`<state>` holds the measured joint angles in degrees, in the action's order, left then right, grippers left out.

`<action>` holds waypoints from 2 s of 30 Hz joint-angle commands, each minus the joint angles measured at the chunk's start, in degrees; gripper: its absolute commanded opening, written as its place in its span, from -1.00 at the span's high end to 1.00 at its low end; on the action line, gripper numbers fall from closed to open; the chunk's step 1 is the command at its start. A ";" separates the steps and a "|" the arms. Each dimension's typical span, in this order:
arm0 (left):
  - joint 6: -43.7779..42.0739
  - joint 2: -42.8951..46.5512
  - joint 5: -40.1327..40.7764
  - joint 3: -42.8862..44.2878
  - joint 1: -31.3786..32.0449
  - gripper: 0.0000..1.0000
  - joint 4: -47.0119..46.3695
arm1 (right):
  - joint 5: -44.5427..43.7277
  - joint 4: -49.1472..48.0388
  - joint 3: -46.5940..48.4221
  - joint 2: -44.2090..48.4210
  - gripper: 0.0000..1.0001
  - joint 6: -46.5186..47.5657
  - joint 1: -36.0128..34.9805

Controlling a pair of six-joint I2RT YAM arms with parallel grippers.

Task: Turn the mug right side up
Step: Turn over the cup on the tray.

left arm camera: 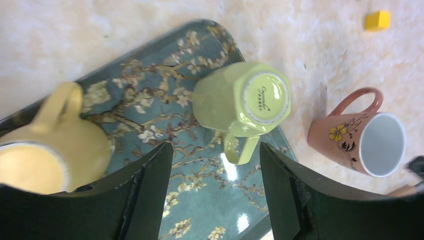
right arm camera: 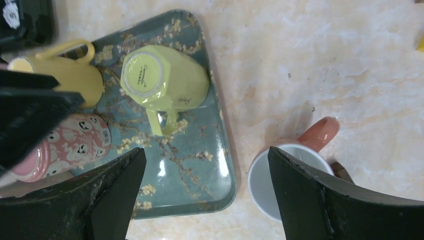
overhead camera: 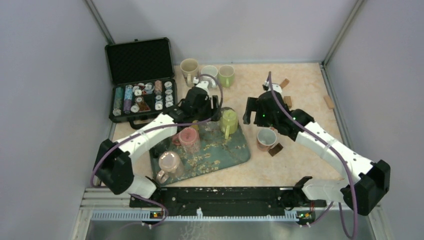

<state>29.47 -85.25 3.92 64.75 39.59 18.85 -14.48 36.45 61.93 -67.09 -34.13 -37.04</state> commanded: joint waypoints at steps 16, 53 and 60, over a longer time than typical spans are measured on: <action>1.74 15.72 -19.93 -8.32 -13.87 -0.62 -7.66 | -9.89 1.07 14.20 -28.01 -0.36 -14.43 -15.70; 3.45 15.39 -24.49 -8.68 -14.92 -0.97 -11.07 | -12.17 -2.75 14.18 -35.85 1.00 -16.13 -12.18; 6.17 13.99 -25.70 -8.45 -14.98 -0.97 -13.02 | -6.30 -8.43 10.50 -28.09 1.00 -13.08 -8.23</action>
<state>33.39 -70.06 -20.01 55.81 24.88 10.07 -22.70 31.81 74.24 -101.93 -49.63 -48.58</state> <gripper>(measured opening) 0.983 0.123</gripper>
